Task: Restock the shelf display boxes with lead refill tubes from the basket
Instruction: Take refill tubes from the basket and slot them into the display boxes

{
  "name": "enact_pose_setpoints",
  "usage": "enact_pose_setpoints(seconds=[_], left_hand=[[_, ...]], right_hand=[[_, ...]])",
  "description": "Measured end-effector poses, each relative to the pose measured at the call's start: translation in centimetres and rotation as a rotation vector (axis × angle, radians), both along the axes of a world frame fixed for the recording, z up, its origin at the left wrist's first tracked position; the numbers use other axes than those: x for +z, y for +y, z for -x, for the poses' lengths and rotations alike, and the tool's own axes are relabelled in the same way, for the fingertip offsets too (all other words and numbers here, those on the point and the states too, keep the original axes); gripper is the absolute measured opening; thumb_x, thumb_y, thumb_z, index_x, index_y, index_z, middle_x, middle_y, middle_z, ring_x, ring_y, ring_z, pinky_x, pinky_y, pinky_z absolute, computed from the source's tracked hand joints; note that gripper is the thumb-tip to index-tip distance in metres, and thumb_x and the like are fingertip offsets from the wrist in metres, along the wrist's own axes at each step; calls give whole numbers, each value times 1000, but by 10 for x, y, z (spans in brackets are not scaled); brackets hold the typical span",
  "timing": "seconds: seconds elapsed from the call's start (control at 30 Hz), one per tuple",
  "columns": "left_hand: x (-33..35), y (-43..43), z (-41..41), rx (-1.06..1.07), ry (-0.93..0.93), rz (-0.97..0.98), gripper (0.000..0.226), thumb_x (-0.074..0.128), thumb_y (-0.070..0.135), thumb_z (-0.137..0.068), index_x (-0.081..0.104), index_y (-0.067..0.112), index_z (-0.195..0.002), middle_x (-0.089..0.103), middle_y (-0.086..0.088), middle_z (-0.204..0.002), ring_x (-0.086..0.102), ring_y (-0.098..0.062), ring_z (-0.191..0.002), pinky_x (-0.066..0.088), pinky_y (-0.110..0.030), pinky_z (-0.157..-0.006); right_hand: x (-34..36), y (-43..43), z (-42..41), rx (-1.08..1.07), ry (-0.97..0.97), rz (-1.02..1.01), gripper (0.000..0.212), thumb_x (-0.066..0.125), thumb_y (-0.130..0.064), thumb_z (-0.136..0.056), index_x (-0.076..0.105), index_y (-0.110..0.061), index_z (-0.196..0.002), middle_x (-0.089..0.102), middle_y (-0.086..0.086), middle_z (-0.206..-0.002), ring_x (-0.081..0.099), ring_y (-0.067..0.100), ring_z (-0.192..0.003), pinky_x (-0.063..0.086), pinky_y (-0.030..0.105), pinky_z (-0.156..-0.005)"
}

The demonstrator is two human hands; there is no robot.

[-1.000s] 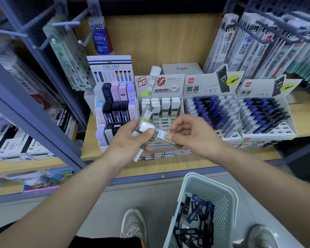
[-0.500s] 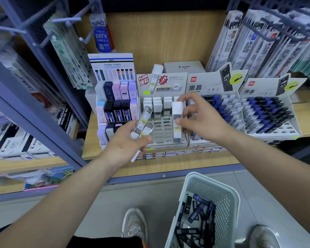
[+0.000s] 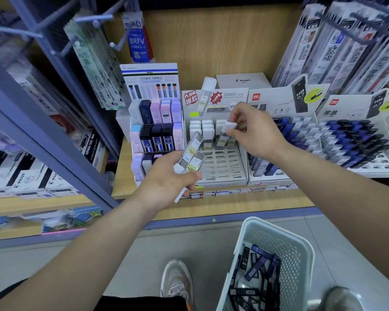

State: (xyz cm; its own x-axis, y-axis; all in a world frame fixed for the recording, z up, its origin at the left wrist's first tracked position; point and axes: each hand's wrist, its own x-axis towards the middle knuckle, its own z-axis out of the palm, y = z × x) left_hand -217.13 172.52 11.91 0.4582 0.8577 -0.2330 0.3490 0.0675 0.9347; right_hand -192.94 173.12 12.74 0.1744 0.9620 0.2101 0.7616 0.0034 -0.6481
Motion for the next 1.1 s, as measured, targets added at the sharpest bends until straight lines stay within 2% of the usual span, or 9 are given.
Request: enact_pose_setpoints(seconds=[0.13, 0.33, 0.47, 0.63, 0.7, 0.8, 0.87, 0.93, 1.1], left_hand=[[0, 0, 2, 13, -18, 21, 22, 72, 14, -90, 66, 18, -111, 66, -3, -67, 62, -9, -60, 55, -25, -57], [1, -1, 3, 13, -29, 32, 23, 73, 13, -89, 66, 18, -111, 67, -2, -71, 63, -9, -63, 60, -30, -62], [2, 1, 4, 14, -8, -2, 20, 75, 15, -88, 66, 18, -106, 68, -4, -69, 65, -13, -64, 60, -36, -64], [1, 2, 4, 16, 6, -25, 19, 75, 19, -88, 66, 22, -104, 70, -4, -68, 66, -14, -66, 59, -44, -72], [1, 1, 4, 14, 5, -29, 19, 75, 20, -88, 66, 21, -105, 70, -4, -69, 67, -14, -66, 59, -46, -75], [3, 0, 4, 3, 13, -38, 21, 74, 19, -88, 66, 21, -108, 70, -1, -67, 66, -10, -65, 58, -35, -73], [5, -2, 3, -5, 21, -32, 23, 75, 18, -88, 66, 21, -109, 69, 0, -67, 65, -8, -63, 55, -26, -65], [6, -4, 0, -19, 11, -15, 24, 76, 14, -87, 66, 18, -109, 69, -2, -75, 65, -10, -63, 55, -26, -60], [10, -6, -5, -44, -21, 5, 31, 80, 4, -81, 66, 14, -106, 68, -8, -84, 65, -13, -61, 57, -28, -57]], right_hand=[[0, -2, -2, 37, -30, 13, 22, 73, -12, -88, 55, -23, -93, 67, -2, -88, 66, 16, -80, 55, 28, -76], [-6, 0, -2, 99, -185, -73, 5, 67, -18, -94, 65, -17, -99, 66, -1, -93, 62, 16, -82, 54, 36, -80], [-13, 4, 1, 74, -283, -150, 9, 67, -20, -93, 70, -14, -99, 63, 2, -97, 59, 19, -86, 52, 39, -78], [-14, 5, 4, 66, -375, -98, 17, 63, -22, -95, 73, -14, -107, 61, 2, -103, 61, 23, -91, 54, 41, -76], [-11, 4, 5, 40, -341, -94, 19, 64, -23, -95, 73, -16, -109, 61, 1, -105, 62, 20, -87, 55, 40, -77], [1, -4, 14, 18, -131, -113, 22, 62, -24, -95, 71, -25, -116, 63, -5, -102, 61, 12, -80, 51, 27, -78], [10, -12, 28, 111, 71, -68, 25, 61, -25, -97, 68, -32, -121, 64, -8, -104, 61, 8, -82, 47, 18, -76], [16, -19, 41, 233, 231, 44, 30, 63, -26, -97, 64, -36, -125, 64, -7, -108, 59, 9, -79, 47, 16, -74], [21, -25, 45, 288, 192, 81, 14, 74, -14, -88, 75, -22, -99, 70, -9, -95, 62, 13, -85, 50, 20, -77]])
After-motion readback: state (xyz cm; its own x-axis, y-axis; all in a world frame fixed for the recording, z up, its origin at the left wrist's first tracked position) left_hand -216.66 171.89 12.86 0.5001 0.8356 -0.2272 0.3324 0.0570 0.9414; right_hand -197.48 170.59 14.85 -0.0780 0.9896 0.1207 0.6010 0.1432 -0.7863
